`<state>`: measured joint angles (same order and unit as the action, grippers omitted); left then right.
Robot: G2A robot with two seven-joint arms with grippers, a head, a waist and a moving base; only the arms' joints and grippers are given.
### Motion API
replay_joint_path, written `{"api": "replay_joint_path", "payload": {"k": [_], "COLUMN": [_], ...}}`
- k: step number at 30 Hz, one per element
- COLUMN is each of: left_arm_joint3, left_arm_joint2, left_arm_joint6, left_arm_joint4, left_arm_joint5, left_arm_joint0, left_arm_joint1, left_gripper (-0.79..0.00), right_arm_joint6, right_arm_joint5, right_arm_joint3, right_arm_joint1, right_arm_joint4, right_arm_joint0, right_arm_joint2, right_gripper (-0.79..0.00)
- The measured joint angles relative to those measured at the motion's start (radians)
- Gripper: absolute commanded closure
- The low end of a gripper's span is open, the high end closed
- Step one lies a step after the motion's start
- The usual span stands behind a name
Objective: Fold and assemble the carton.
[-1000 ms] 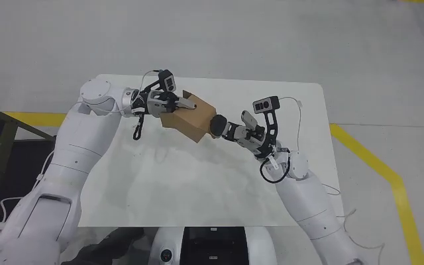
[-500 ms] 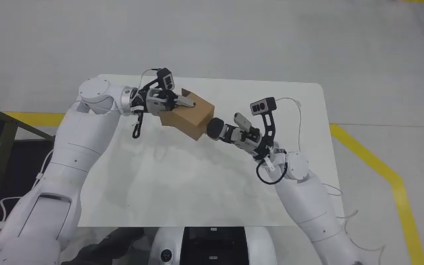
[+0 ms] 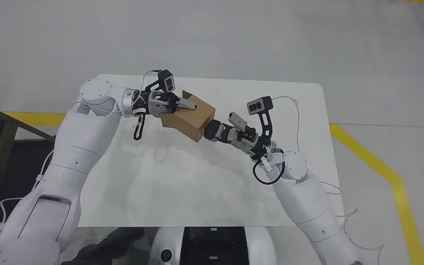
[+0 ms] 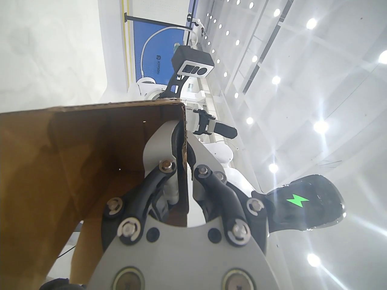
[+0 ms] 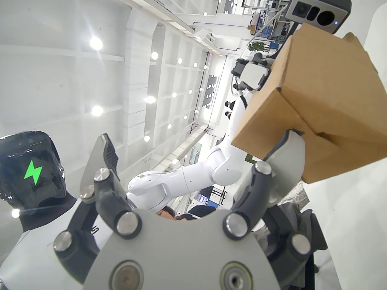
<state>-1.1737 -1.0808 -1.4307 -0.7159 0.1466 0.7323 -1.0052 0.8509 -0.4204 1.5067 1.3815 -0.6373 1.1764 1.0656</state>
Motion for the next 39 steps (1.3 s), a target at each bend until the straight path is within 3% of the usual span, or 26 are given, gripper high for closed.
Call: {"api": "replay_joint_path", "payload": {"k": [27,39], "left_arm_joint3": [0.046,0.064], "left_arm_joint2": [0.010,0.011], "left_arm_joint6": [-0.065,-0.041], "left_arm_joint4": [-0.060,-0.034], "left_arm_joint5": [0.035,0.017], "left_arm_joint0": [-0.014,-0.023], "left_arm_joint1": [-0.009,-0.010], "left_gripper": [0.000,0.000], "right_arm_joint6": [0.006,0.016], "right_arm_joint5": [-0.021,-0.030], "right_arm_joint3": [-0.034,-0.025], "right_arm_joint1": [0.019,0.016], "right_arm_joint4": [-0.056,-0.053], "right_arm_joint0": [-0.053,-0.038], "right_arm_joint2": [-0.044,-0.025], "right_gripper": [-0.785,-0.785]}}
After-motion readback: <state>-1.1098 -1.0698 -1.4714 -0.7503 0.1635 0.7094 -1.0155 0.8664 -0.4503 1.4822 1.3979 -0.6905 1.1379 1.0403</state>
